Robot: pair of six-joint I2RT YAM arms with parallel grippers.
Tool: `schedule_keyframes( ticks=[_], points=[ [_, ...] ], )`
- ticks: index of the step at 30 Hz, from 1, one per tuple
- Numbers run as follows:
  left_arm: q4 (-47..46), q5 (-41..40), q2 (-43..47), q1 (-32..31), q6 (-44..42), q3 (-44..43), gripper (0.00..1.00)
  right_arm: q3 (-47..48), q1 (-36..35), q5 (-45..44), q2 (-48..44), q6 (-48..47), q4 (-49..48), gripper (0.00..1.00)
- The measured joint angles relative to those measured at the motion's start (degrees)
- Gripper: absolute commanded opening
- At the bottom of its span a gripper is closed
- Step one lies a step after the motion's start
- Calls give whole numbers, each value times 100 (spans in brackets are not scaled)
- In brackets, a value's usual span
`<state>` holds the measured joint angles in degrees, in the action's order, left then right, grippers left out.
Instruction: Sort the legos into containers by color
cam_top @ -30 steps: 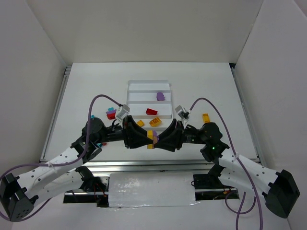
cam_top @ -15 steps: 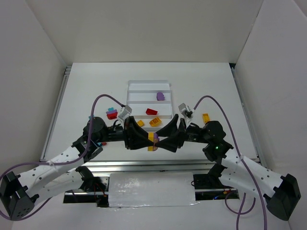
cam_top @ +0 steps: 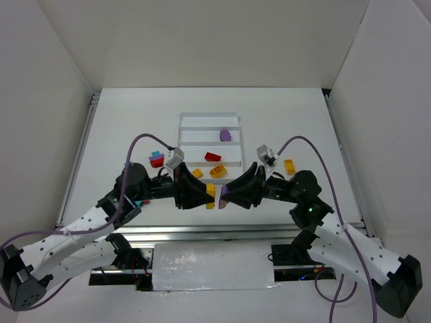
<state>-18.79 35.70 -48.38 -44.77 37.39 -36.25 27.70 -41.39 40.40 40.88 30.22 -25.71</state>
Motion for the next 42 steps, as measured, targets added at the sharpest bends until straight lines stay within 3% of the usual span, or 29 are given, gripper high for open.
schedule_keyframes(
  ticks=[5,9,14,20,27,33,34,37,42],
  points=[
    [695,-793,750,291,-323,-133,0,-330,1204,-59,-855,-302,599,0],
    [1147,-1895,704,363,-393,-439,0,-374,1593,-243,-1073,-413,1010,0],
    [1987,-4109,-778,516,-42,-1121,5,-365,1622,-748,-885,-354,1401,0],
    [2483,-5372,-2402,846,358,-1187,19,-310,1620,-1082,-848,-278,1858,0],
    [2433,-6000,-3161,960,778,-1329,34,-219,1626,-1198,-1156,-348,2229,0],
    [2197,-6022,-3635,1082,892,-1327,62,-219,1626,-1233,-1246,-442,2367,0],
    [2151,-6002,-3707,1104,914,-1327,73,-219,1626,-1228,-1228,-450,2380,0],
    [2087,-5982,-3740,1143,933,-1325,84,-219,1626,-1217,-1167,-463,2385,0],
    [2028,-5978,-3615,1154,944,-1320,90,-197,1626,-1307,-929,-455,2415,0]
  ],
)
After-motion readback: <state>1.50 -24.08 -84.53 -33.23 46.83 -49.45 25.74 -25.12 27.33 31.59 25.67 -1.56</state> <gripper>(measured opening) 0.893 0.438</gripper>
